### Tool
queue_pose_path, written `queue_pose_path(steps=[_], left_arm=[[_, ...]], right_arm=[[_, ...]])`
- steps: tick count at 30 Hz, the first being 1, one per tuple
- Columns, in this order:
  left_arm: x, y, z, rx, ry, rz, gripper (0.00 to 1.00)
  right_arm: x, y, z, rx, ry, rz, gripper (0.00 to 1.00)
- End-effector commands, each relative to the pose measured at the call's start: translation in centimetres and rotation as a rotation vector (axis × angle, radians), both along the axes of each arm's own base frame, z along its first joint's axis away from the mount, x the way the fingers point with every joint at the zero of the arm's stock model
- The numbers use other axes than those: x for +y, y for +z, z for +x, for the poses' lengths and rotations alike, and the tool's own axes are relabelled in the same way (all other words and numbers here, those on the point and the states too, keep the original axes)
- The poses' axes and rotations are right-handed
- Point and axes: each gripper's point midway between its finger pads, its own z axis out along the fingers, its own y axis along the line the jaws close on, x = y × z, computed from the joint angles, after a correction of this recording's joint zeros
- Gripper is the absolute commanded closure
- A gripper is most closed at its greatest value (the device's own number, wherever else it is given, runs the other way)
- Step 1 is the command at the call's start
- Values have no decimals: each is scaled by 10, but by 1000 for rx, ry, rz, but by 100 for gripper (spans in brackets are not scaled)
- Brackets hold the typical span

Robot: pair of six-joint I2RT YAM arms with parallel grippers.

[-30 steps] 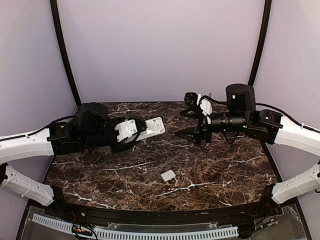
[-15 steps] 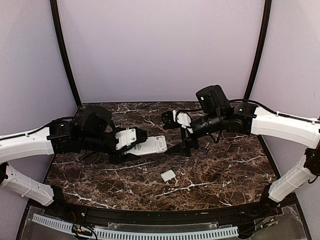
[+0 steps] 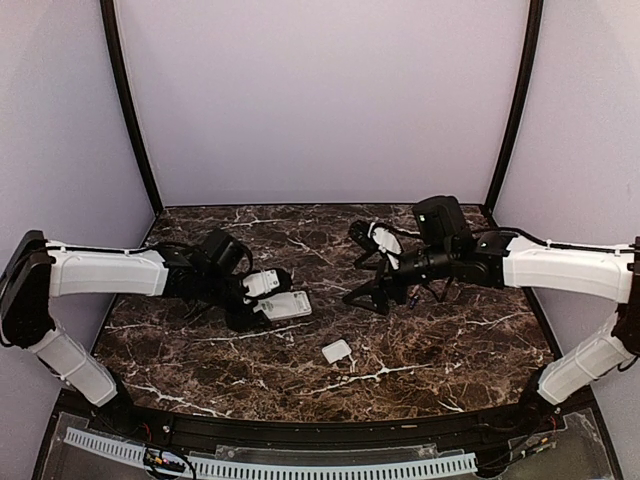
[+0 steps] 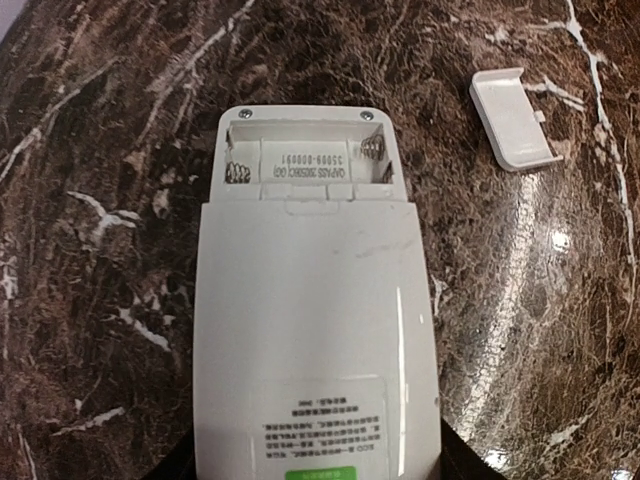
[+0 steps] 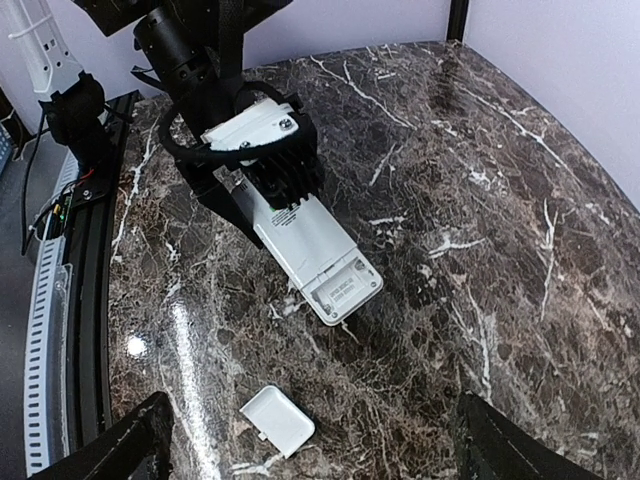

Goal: Load the batteries into the remote control
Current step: Place the remote control without batteries at the center of the board.

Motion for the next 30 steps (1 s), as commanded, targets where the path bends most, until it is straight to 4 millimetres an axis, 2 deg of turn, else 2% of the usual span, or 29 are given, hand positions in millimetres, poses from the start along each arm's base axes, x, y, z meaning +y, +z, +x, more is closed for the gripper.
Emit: queue_pose_path(steps=[1, 4, 6, 7, 9, 13, 16, 17, 19, 21, 24, 25, 26, 27, 30], left_arm=[[-5, -23, -13, 88, -74, -12, 100], [4, -26, -8, 100, -64, -40, 100], [15, -47, -8, 94, -77, 34, 100], [24, -65, -9, 118, -72, 95, 100], [27, -85, -15, 180, -87, 146, 100], [29, -100, -25, 261, -114, 182, 94], [29, -100, -32, 269, -142, 169, 78], [31, -102, -36, 277, -154, 169, 64], [33, -103, -40, 283, -163, 170, 46], [33, -103, -42, 286, -163, 168, 36], [34, -103, -41, 287, -155, 171, 29], [34, -103, -42, 287, -154, 173, 19], [34, -103, -42, 287, -153, 173, 17], [34, -103, -42, 288, -151, 174, 5], [35, -104, -41, 282, -149, 185, 1]], right_arm=[[-6, 1, 5, 10, -63, 29, 7], [-10, -9, 0, 35, -59, 3, 7], [-12, -14, -2, 42, -58, -2, 7], [-13, -15, -3, 42, -59, -1, 7], [-14, -15, -4, 35, -61, 3, 8], [-20, -12, -7, 20, -64, 1, 8], [-23, -12, -9, 9, -65, 5, 7], [-24, -12, -10, 6, -67, 7, 7], [-25, -12, -9, 5, -76, 8, 7], [-26, -11, -6, 6, -90, 7, 6], [-26, -9, -3, 14, -116, 6, 5], [-26, -8, -2, 17, -126, 3, 4], [-27, -7, 0, 16, -139, 2, 4], [-28, -6, 1, 17, -149, 0, 3], [-31, -3, 4, 15, -177, 0, 2]])
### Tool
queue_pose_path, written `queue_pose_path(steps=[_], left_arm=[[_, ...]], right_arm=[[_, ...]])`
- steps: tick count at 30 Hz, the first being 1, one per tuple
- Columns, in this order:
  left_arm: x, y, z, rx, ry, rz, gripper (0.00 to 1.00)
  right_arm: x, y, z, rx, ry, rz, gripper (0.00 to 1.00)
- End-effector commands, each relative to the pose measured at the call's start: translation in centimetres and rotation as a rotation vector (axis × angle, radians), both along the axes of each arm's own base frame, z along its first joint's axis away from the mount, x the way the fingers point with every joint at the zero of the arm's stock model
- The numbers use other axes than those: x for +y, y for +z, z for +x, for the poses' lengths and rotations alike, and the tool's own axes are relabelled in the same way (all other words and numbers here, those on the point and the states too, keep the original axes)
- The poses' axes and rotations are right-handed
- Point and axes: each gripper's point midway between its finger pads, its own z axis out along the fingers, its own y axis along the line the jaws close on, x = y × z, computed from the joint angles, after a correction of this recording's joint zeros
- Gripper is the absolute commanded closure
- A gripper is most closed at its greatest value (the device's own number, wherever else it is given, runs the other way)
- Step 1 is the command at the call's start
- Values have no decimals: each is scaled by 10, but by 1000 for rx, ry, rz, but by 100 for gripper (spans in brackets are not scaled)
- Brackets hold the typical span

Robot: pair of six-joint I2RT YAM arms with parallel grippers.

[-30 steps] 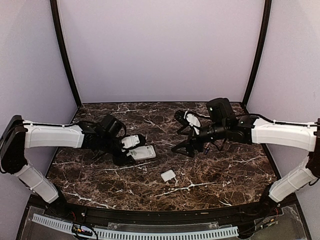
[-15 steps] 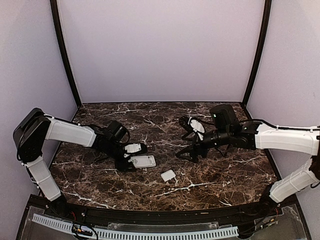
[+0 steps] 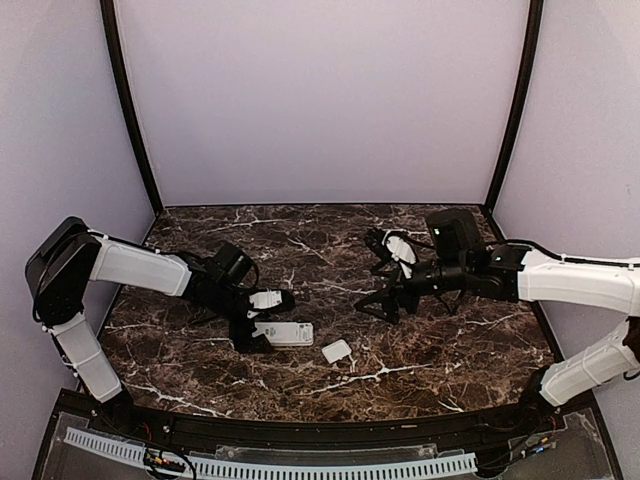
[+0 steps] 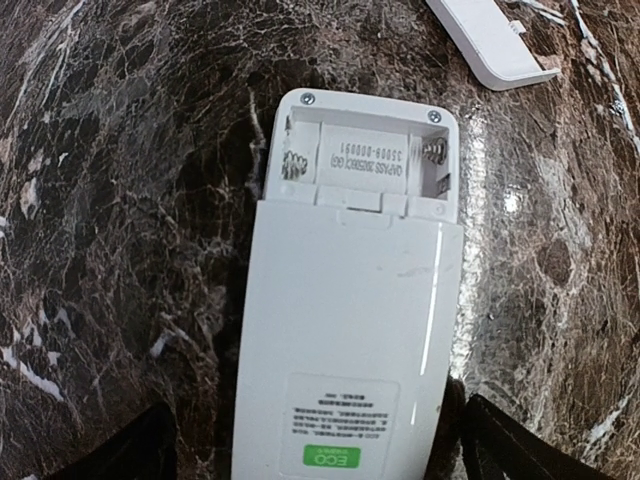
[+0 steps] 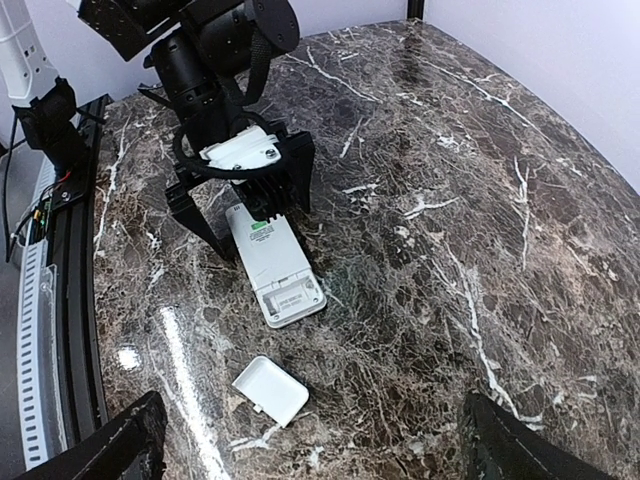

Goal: Load the batteries into the remote control
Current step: Place the remote control without batteries at the center of the board, then pick up the battery at the center of the board.

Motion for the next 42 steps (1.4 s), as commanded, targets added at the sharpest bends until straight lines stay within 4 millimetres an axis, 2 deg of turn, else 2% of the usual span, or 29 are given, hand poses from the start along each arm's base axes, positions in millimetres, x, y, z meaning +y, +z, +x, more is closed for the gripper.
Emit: queue_pose_path(steps=[1, 5, 9, 11, 13, 14, 15, 16, 17, 19, 20, 21, 22, 25, 31, 36, 42], left_arm=[[32, -32, -34, 109, -11, 158, 1], [29, -25, -33, 80, -13, 159, 1], [24, -5, -33, 56, -9, 125, 1], [20, 9, -35, 47, -12, 99, 1], [14, 35, -34, 18, -4, 46, 1], [11, 43, -34, 17, 15, 26, 1], [8, 60, -31, -11, 26, -9, 1], [5, 69, -27, -19, 64, -32, 1], [4, 88, -17, -72, 107, -58, 1], [2, 118, 3, -114, 269, -136, 1], [-2, 133, 12, -140, 314, -181, 1], [-2, 145, 16, -136, 376, -225, 1], [-5, 159, 19, -149, 403, -271, 1], [-8, 175, 25, -132, 492, -359, 1], [5, 166, 32, -165, 545, -293, 1], [3, 163, 29, -133, 535, -278, 2], [-2, 162, 23, -101, 507, -288, 2]], right_arm=[[-6, 15, 10, -17, -75, 18, 1], [-16, 26, 21, -20, -174, 35, 2], [-40, 51, 43, -27, -374, 106, 1], [-54, 65, 51, -8, -475, 177, 2], [-72, 77, 61, 61, -601, 254, 2], [-78, 80, 65, 83, -635, 270, 3], [-89, 81, 71, 106, -697, 275, 10], [-101, 76, 80, 133, -789, 260, 20], [-116, 66, 88, 173, -904, 224, 32], [-151, 36, 98, 250, -1139, 94, 55], [-164, 20, 104, 293, -1216, 42, 62], [-168, 6, 110, 349, -1249, 16, 65], [-167, -9, 114, 409, -1257, -9, 65], [-162, -44, 132, 535, -1256, -62, 66], [-158, -102, 165, 649, -1250, -289, 72], [-145, -124, 174, 719, -1216, -361, 67], [-154, -151, 169, 738, -1242, -462, 65]])
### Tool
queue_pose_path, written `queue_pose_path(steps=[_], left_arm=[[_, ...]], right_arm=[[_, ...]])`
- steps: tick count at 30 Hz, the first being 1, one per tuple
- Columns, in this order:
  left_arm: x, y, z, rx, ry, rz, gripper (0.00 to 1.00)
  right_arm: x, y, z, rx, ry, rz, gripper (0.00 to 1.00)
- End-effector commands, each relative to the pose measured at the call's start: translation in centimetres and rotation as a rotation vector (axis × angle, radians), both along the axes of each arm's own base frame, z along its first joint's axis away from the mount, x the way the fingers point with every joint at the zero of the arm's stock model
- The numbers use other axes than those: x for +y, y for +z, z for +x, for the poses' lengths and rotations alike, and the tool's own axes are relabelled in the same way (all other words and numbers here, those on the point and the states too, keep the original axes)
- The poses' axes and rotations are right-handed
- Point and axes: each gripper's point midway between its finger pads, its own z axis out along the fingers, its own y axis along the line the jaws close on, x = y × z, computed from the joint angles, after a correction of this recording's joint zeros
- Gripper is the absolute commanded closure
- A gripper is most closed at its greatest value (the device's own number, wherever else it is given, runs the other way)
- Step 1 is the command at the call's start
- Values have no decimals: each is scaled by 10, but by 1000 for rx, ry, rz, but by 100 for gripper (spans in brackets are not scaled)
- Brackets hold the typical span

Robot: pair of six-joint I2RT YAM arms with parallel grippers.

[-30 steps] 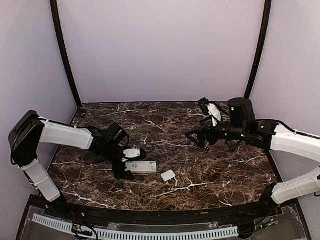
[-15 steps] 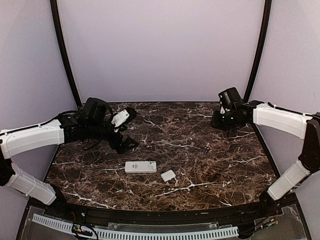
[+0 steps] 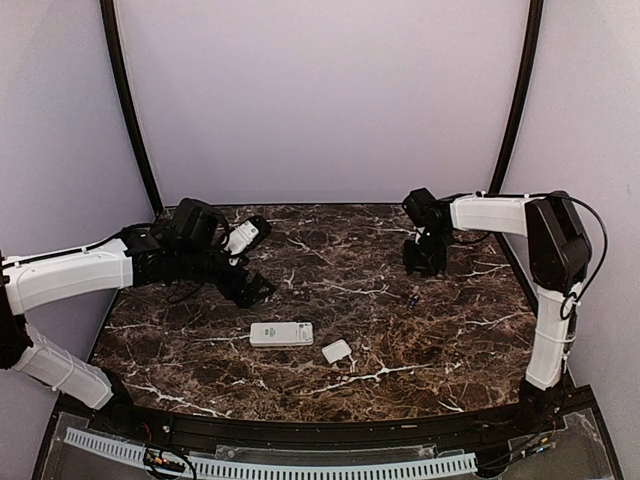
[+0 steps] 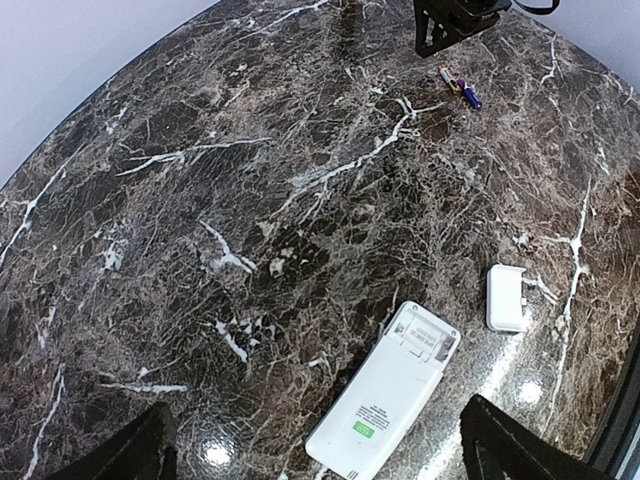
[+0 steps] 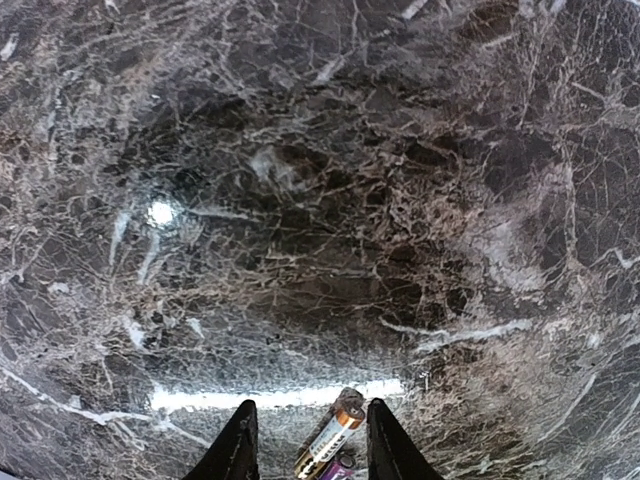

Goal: Load the batteries into the remote control
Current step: Pick up the battery at the center of the board.

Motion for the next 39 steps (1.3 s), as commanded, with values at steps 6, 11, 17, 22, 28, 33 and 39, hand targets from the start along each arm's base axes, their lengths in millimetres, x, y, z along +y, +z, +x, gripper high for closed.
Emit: queue_pose_path(steps=[6, 11, 17, 22, 28, 33, 39], left_arm=[[-6, 0, -8, 56, -31, -8, 2], [-7, 0, -9, 66, -39, -6, 2], [-5, -1, -8, 60, -33, 5, 2], [-6, -1, -8, 61, -36, 7, 2], [-3, 1, -7, 47, -31, 16, 2], [-3, 1, -7, 46, -30, 20, 2], [-2, 2, -6, 42, -30, 20, 2]], right_arm=[[-5, -26, -15, 107, 11, -39, 66], [-2, -33, -20, 124, 14, -18, 67], [3, -41, -28, 148, 23, -14, 72], [7, -45, -32, 154, 32, -6, 78], [12, -50, -34, 164, 42, -5, 86], [19, -49, -32, 156, 50, 12, 95], [25, -47, -31, 146, 65, 25, 100]])
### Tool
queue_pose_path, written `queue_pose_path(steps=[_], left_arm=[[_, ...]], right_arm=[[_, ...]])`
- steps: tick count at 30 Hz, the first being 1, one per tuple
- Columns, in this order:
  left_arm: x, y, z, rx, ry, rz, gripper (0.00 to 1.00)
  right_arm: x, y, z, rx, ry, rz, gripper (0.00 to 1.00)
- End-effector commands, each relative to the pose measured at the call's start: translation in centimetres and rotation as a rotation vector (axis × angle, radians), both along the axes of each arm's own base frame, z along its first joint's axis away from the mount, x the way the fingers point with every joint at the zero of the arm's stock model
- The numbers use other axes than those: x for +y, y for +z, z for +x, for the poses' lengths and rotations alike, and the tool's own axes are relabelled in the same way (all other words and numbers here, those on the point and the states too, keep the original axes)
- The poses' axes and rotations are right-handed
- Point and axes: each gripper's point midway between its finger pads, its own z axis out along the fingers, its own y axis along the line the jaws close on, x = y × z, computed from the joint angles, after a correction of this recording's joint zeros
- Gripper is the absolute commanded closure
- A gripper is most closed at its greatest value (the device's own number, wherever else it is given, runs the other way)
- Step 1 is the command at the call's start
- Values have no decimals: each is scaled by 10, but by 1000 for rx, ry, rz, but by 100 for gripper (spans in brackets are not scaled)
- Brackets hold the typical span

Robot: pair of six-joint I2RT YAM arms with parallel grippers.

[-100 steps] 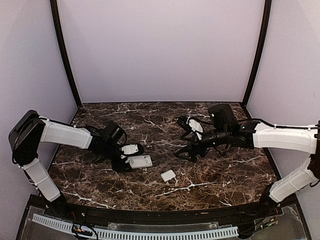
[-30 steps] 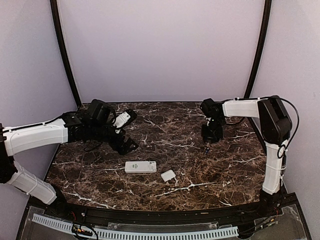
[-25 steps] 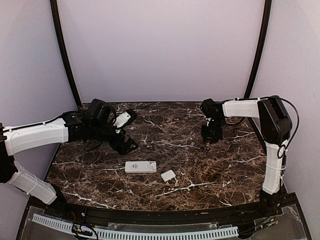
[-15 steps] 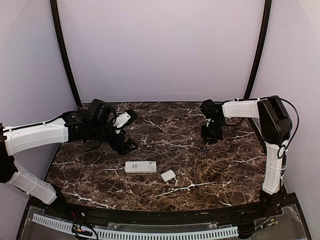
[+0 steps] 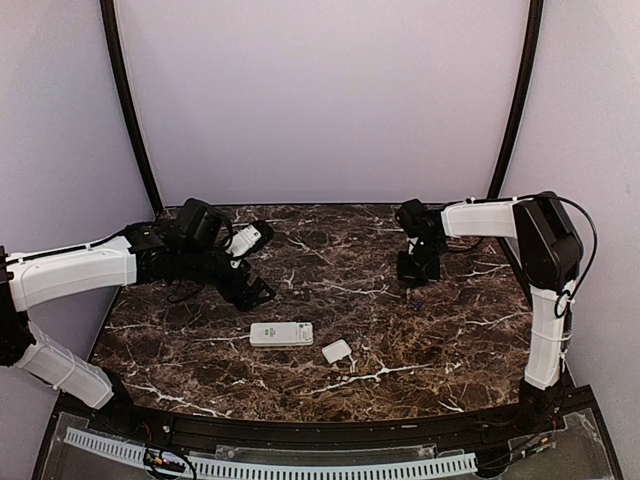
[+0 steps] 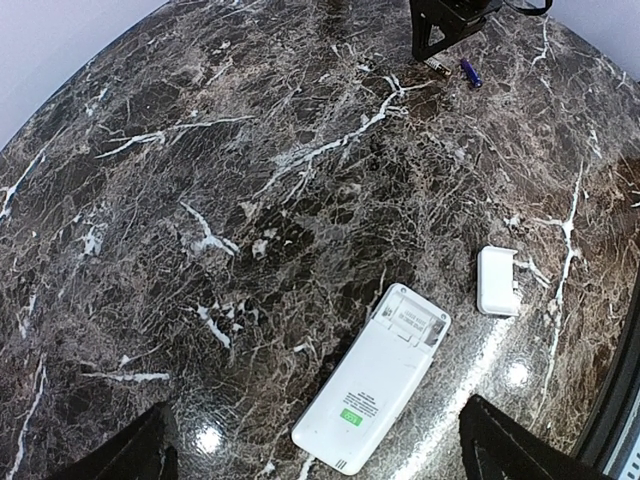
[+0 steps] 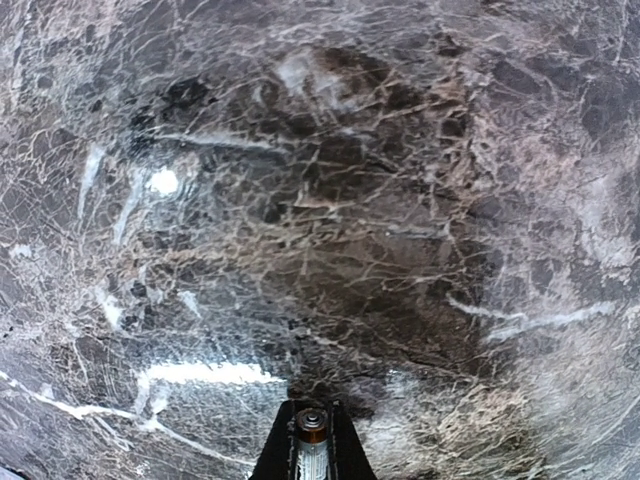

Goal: Load the batteries into the remote control
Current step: Pick up the battery at the center of the board, then move the remote control without batteries to the center of the board.

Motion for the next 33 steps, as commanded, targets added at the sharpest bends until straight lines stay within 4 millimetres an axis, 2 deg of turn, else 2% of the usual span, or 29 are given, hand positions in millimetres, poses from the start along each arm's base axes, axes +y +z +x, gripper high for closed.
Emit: queue_pose_path(steps=[1, 7, 14, 19, 22, 24, 25, 26, 27, 30, 33], left_arm=[[0, 12, 1, -23, -6, 0, 2], [0, 13, 1, -25, -6, 1, 2], [-1, 21, 1, -50, -5, -31, 2], [-2, 31, 1, -87, -6, -67, 2], [-3, 41, 1, -119, -6, -102, 3], [-4, 47, -2, -140, -13, -140, 4], [-6, 58, -4, -166, -26, -179, 4], [-6, 57, -6, -167, -31, -191, 4], [-8, 66, -9, -187, -47, -225, 4], [-8, 69, -12, -201, -58, -248, 4], [-7, 66, -10, -192, -48, -226, 4]], right_arm=[[10, -17, -12, 52, 28, 16, 100], [38, 1, -3, 1, 105, 153, 100], [66, 52, 12, -148, 195, 287, 100], [90, 106, 12, -282, 247, 373, 100], [115, 148, 3, -388, 295, 434, 100], [133, 183, -6, -479, 338, 488, 100], [141, 196, -11, -518, 365, 507, 100], [149, 209, -16, -557, 391, 521, 100], [154, 218, -19, -584, 411, 529, 100], [158, 230, -26, -583, 416, 552, 100], [150, 221, -30, -523, 366, 525, 100]])
